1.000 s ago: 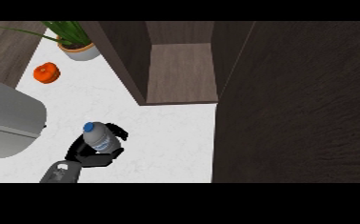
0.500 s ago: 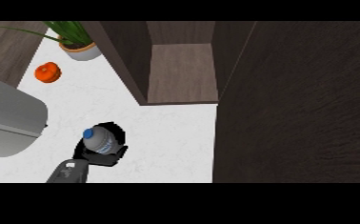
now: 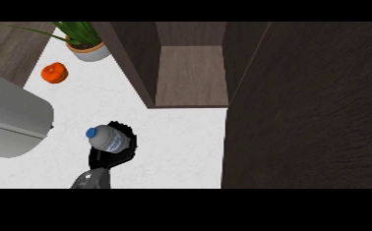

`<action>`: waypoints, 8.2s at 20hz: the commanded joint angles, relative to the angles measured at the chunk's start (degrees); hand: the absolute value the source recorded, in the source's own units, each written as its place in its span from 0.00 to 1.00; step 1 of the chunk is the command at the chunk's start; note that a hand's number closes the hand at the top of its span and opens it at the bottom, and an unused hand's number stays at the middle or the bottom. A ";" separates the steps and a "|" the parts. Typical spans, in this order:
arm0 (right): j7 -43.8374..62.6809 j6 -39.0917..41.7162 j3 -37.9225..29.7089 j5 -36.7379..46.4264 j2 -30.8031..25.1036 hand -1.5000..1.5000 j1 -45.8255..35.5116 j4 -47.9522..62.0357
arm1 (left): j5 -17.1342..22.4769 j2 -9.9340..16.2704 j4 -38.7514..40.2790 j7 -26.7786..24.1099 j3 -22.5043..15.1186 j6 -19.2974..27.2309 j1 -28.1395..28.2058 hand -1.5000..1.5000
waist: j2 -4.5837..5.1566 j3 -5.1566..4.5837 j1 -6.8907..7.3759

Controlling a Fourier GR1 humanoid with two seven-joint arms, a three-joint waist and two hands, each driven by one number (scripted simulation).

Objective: Pick up the bottled water, place it into the cabinet and close the cabinet

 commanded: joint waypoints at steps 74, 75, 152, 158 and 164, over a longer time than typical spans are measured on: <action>-2.21 9.12 -9.61 -9.11 -0.28 0.00 -5.82 3.57 | 20.19 1.85 20.80 15.90 -25.45 47.56 -51.99 0.00 | 2.38 -0.19 -4.85; -2.66 9.64 -10.74 -10.47 -0.59 0.00 -4.06 2.76 | 21.41 1.14 19.59 14.26 -24.13 46.61 -51.28 0.00 | 2.02 -0.19 -4.86; 10.97 17.14 30.80 12.60 -15.86 1.00 -10.56 -8.62 | 43.57 31.52 -76.82 21.43 -27.43 16.69 31.23 0.00 | -0.64 -0.87 3.39; 11.94 14.11 35.45 6.94 -12.25 1.00 -13.22 -4.90 | 46.92 34.71 -77.48 21.81 -23.80 12.28 33.46 0.00 | 0.31 -0.82 6.05; 14.91 13.64 33.84 5.79 -12.70 1.00 -17.60 -3.71 | 47.19 36.41 -77.32 21.32 -23.01 8.46 34.60 0.00 | 1.22 -1.03 8.85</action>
